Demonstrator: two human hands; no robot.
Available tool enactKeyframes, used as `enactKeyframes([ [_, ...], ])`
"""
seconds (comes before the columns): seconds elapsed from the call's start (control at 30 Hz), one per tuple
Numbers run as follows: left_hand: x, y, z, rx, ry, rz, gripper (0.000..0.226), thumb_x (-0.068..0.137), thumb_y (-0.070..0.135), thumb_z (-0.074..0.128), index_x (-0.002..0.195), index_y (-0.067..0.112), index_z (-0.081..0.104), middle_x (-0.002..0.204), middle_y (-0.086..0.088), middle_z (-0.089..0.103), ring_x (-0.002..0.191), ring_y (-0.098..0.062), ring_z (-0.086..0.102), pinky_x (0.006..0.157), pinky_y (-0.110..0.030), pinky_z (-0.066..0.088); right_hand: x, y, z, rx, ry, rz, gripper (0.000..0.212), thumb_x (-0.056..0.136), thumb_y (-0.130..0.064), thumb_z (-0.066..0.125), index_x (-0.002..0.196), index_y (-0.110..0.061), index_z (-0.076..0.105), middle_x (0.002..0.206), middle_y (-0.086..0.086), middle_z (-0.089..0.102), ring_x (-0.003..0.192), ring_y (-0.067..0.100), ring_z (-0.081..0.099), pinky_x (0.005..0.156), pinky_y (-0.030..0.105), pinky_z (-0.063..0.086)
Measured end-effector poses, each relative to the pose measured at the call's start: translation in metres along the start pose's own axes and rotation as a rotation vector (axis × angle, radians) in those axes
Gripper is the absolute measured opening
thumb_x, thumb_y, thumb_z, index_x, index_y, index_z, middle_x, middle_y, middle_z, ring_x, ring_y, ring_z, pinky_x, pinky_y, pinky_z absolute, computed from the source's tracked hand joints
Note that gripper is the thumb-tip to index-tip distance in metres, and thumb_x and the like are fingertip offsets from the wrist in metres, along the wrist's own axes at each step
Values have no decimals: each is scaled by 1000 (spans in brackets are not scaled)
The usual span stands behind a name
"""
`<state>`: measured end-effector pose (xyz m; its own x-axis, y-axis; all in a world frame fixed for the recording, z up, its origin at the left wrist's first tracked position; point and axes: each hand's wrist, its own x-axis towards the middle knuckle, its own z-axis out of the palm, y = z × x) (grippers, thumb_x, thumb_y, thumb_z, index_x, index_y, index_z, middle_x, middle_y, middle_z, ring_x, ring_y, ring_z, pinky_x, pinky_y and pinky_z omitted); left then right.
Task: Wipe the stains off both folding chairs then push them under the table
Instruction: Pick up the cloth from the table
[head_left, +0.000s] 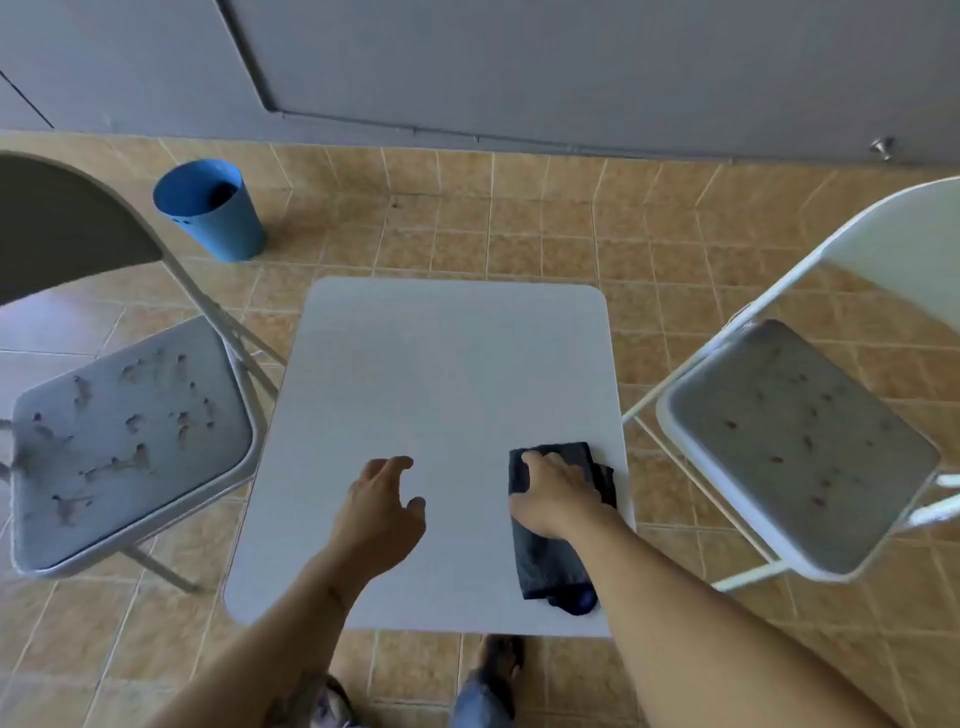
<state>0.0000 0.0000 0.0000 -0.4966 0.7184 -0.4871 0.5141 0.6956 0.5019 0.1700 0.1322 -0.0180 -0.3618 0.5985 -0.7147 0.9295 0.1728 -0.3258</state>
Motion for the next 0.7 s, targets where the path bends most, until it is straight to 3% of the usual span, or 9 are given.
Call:
enactKeyframes([
  [0.1, 27, -15, 30, 227, -51, 4, 67, 92, 36, 54, 152, 22, 26, 158, -3, 24, 140, -28, 32, 111, -42, 35, 28, 8, 23, -12, 26, 93, 65, 85, -31, 45, 145, -33, 22, 153, -2, 19, 140, 32, 18, 103, 58, 33],
  [0.17, 43, -27, 50, 367, -112, -18, 78, 92, 46, 53, 155, 23, 13, 164, -5, 7, 147, -29, 18, 116, -46, 28, 47, 14, 39, -68, 57, 146, 71, 87, -32, 49, 148, -41, 12, 161, 3, -3, 146, 40, -5, 106, 72, 19],
  [0.23, 61, -41, 69, 481, -152, -27, 90, 90, 53, 53, 156, 23, 0, 164, -7, -10, 151, -30, 2, 119, -52, 20, 66, 24, 54, -84, 108, 192, 82, 87, -39, 52, 149, -47, 0, 160, 6, -25, 142, 46, -24, 103, 80, 7],
  [0.3, 79, -50, 83, 552, -191, -21, 101, 87, 60, 54, 155, 24, -13, 162, -8, -25, 151, -32, -13, 118, -59, 14, 82, 33, 68, -54, 150, 228, 90, 84, -45, 55, 148, -51, -8, 157, 7, -34, 140, 48, -29, 100, 83, 6],
  [0.4, 94, -61, 103, 596, -247, 16, 114, 82, 65, 58, 151, 26, -24, 155, -10, -38, 147, -34, -25, 114, -66, 11, 95, 41, 92, -100, 232, 230, 97, 81, -52, 56, 146, -51, -16, 154, 9, -37, 139, 51, -28, 98, 83, 9],
  [0.5, 97, -71, 116, 565, -238, 37, 119, 82, 62, 61, 150, 23, -28, 150, -13, -46, 143, -37, -34, 112, -71, 9, 97, 49, 107, -185, 372, 195, 89, 82, -51, 50, 148, -50, -10, 159, 9, -23, 141, 50, -16, 100, 79, 15],
  [0.6, 98, -75, 119, 561, -231, 58, 119, 82, 62, 61, 150, 22, -28, 150, -14, -46, 142, -39, -34, 110, -73, 9, 93, 59, 114, -200, 507, 174, 84, 81, -47, 51, 150, -48, 2, 162, 9, -8, 143, 47, -2, 100, 72, 23],
  [0.7, 98, -78, 118, 569, -222, 68, 119, 81, 63, 61, 150, 23, -27, 152, -14, -43, 143, -39, -32, 110, -73, 11, 92, 59, 121, -123, 515, 215, 87, 79, -47, 53, 149, -49, 0, 162, 8, -14, 144, 47, -7, 103, 74, 17],
])
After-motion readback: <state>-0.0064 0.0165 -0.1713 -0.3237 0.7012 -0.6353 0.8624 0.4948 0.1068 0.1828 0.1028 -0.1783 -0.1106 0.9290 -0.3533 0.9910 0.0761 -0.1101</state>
